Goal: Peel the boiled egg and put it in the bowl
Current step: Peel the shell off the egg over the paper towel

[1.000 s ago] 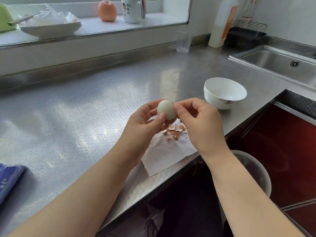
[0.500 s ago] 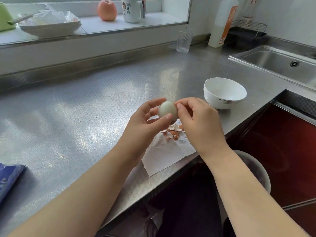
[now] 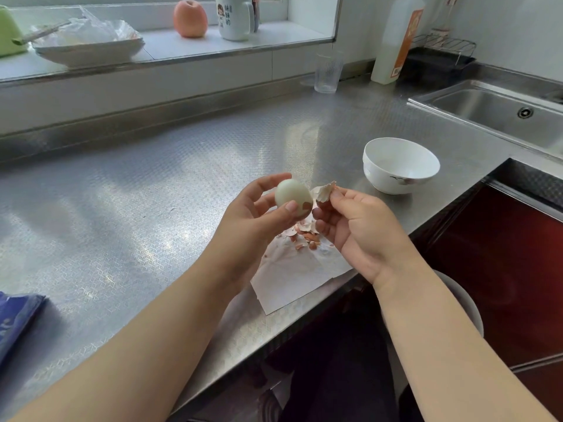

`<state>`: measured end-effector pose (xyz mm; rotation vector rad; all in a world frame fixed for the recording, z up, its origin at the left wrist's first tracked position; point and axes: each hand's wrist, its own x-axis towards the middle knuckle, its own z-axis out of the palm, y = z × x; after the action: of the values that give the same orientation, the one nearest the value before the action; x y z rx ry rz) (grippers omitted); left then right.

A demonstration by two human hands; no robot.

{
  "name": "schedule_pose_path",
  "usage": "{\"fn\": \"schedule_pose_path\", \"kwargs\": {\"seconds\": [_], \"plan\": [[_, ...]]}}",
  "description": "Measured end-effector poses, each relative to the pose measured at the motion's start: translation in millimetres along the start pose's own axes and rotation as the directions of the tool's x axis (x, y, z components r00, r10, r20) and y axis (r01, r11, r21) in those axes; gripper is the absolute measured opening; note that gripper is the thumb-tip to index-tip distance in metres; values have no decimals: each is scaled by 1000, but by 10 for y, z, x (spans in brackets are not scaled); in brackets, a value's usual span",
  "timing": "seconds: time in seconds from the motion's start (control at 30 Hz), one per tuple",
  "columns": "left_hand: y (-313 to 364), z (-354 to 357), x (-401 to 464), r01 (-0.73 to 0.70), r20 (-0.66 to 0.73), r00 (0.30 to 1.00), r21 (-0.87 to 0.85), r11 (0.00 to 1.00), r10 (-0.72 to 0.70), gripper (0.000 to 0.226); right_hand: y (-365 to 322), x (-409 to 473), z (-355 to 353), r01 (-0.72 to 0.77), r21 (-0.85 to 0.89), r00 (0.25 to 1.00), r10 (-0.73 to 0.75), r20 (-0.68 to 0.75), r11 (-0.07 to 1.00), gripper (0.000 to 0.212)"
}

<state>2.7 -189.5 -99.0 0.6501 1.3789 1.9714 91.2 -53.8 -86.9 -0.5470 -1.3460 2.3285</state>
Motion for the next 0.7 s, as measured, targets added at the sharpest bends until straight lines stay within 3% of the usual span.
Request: {"fn": "schedule_pose_path", "kwargs": {"seconds": [0.13,0.3,0.33,0.4,0.47,0.5,0.57,0.7], "plan": [[-9,-6,-2,4,17,1000,-13,1000,-4,41,-10,-6,-9,-94,176,995,91,28,980,23],[-20,-7,-6,15,13,1000,20,1000,-15,36,-39,12,-40,-98,177,995,100,3,979,15],[-21,-3,-7,19,4,1000,19,1000,-19,35,-51,17,-50,-62,97,997,66,-35,993,15],[-17,4,-10,19,-18,1000,7,1000,-18,33,-63,20,-95,50,-251,987,-86,-133,967,14],[-9,10,-9,7,-44,999,-19,1000,-8,32,-65,9,-153,125,-648,951,-277,-138,751,12],[-3,9,-7,1,-57,998,-36,999,-3,32,-61,-2,-172,149,-764,940,-331,-88,627,10],[4,6,-2,-5,-76,997,-71,997,-1,33,-32,-33,-186,186,-855,936,-352,4,484,7],[9,5,4,-3,-96,995,-104,995,-7,39,8,-85,-185,165,-919,922,-387,14,359,10]]}}
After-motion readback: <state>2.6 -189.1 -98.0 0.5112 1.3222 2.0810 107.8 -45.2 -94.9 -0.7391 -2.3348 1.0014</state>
